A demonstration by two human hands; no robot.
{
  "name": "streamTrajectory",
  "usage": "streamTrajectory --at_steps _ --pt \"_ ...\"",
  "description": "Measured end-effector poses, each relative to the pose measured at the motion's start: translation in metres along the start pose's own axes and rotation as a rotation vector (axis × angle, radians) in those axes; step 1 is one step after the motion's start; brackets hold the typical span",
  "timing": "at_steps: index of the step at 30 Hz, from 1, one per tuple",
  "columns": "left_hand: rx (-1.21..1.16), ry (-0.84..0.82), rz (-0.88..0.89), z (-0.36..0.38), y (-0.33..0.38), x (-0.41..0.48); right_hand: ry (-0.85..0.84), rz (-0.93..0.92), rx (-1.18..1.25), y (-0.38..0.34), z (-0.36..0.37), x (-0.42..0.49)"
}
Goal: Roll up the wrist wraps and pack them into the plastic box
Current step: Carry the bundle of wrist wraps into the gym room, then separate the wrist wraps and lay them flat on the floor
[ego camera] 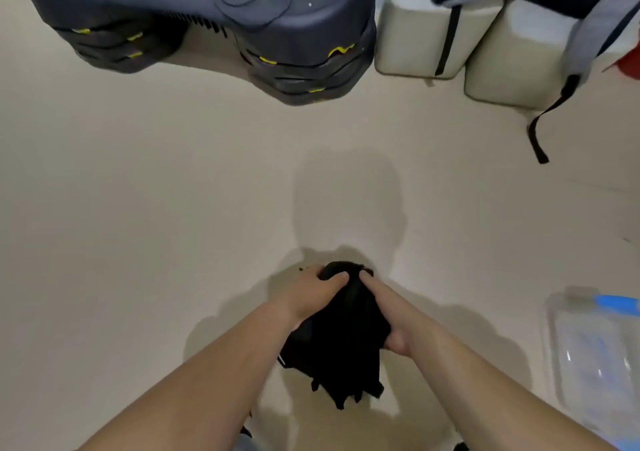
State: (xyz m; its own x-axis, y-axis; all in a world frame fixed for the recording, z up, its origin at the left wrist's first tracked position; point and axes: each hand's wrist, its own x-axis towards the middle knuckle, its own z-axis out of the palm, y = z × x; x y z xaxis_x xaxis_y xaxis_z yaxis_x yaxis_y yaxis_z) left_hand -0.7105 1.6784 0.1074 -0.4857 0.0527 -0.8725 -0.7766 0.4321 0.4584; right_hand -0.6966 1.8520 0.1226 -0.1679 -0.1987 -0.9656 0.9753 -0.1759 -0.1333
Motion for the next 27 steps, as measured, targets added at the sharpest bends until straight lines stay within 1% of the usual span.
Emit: streamTrajectory --at_steps 2,4,8,11,13,15,17,18,24,27 --pt "0.007 0.021 0.011 -0.006 -0.026 0.025 -0.021 0.009 0.001 0.013 0.007 0.037" --pt "0.004 0.009 0.026 -0.015 -0.036 0.035 -0.037 -0.034 0.014 0.022 0.014 0.056" --pt "0.018 0.015 0.061 -0.035 -0.041 0.014 -0.060 -0.159 0.017 0.033 0.028 0.051" --pt "0.027 0.038 0.131 -0.054 -0.042 -0.013 -0.079 -0.325 -0.085 0.033 0.042 0.032" --pt "0.026 0.114 0.166 -0.066 -0.042 -0.027 -0.074 -0.423 -0.193 0.029 0.056 0.022" --pt "0.096 0.239 0.135 -0.079 -0.043 -0.032 0.045 -0.496 -0.382 0.022 0.069 0.023" --pt "0.320 0.376 0.062 -0.086 -0.045 -0.034 0.211 -0.468 -0.589 0.015 0.074 0.028" --pt "0.389 0.402 0.033 -0.089 -0.047 -0.032 0.248 -0.443 -0.649 0.011 0.074 0.030" --pt "0.435 0.338 0.020 -0.086 -0.067 0.011 0.205 -0.344 -0.736 -0.009 0.060 0.050" --pt "0.460 0.354 0.037 -0.086 -0.075 0.043 0.183 -0.325 -0.775 -0.013 0.065 0.073"
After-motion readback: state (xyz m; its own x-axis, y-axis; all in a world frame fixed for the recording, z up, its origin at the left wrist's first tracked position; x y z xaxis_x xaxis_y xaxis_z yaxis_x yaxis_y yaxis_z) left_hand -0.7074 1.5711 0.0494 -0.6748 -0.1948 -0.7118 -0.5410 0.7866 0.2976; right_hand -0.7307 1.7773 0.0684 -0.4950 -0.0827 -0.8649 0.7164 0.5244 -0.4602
